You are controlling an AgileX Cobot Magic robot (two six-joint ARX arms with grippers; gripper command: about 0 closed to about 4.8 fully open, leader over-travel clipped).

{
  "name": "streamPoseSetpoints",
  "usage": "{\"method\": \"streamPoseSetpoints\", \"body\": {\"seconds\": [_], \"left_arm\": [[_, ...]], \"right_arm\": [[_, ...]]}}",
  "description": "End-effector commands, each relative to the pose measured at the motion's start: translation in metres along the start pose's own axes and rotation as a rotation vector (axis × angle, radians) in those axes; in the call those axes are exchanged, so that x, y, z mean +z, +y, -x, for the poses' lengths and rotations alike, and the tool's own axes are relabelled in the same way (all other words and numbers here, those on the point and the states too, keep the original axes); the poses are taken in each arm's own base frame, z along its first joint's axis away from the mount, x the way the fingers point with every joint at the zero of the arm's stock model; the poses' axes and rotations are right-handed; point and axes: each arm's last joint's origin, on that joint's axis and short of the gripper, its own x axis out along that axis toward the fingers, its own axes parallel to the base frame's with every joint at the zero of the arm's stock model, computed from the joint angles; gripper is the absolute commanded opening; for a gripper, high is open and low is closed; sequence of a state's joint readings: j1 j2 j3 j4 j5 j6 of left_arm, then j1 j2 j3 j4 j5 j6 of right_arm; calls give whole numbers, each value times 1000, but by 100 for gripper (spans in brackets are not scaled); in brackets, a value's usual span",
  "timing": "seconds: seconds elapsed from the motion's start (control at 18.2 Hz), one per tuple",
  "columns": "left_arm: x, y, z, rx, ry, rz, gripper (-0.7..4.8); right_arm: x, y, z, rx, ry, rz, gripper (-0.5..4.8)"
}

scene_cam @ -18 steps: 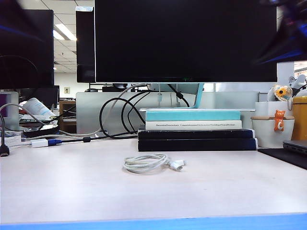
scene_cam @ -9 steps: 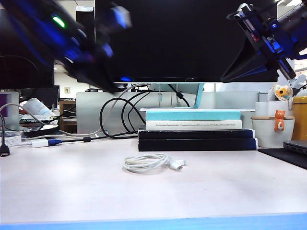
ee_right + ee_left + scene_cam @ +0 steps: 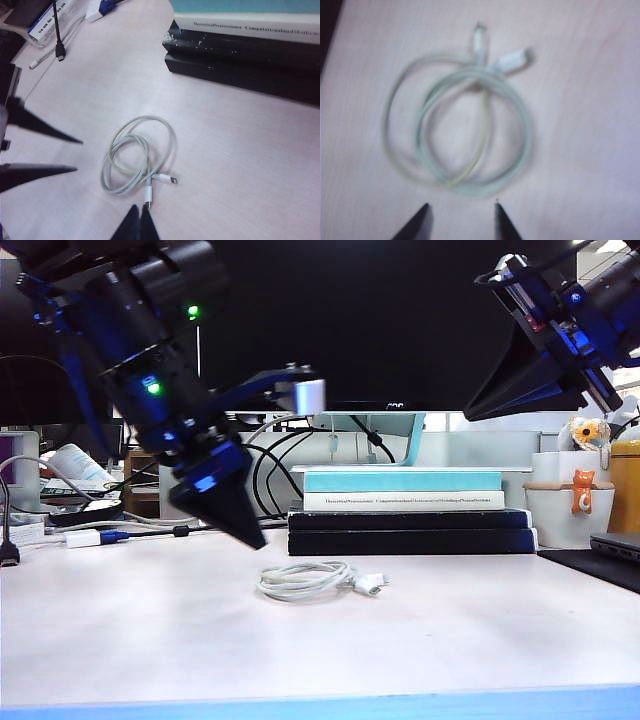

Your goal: Unfold the white charging cable into a straight cable.

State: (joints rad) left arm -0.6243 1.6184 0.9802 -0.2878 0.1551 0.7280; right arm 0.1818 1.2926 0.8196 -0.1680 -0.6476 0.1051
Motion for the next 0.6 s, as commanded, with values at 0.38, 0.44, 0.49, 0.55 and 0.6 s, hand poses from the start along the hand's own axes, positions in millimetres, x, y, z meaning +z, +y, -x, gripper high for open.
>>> {"method": "streamPoseSetpoints", "body": {"seconds": [0.38, 0.44, 0.49, 0.55, 0.6], "left_arm": [[9, -10, -8, -54, -2, -209, 310], [9, -8, -11, -61, 4, -208, 310], [10, -7, -13, -66, 11, -210, 310], [12, -6, -16, -73, 17, -208, 310], [13, -4, -20, -82, 26, -206, 310]], "right_arm": [[0, 1, 1, 2, 13, 20, -6], [0, 1, 1, 1, 13, 20, -6], [0, 1, 1, 2, 13, 21, -6], [0, 1, 1, 3, 13, 20, -6], [0, 1, 1, 5, 13, 20, -6]]}}
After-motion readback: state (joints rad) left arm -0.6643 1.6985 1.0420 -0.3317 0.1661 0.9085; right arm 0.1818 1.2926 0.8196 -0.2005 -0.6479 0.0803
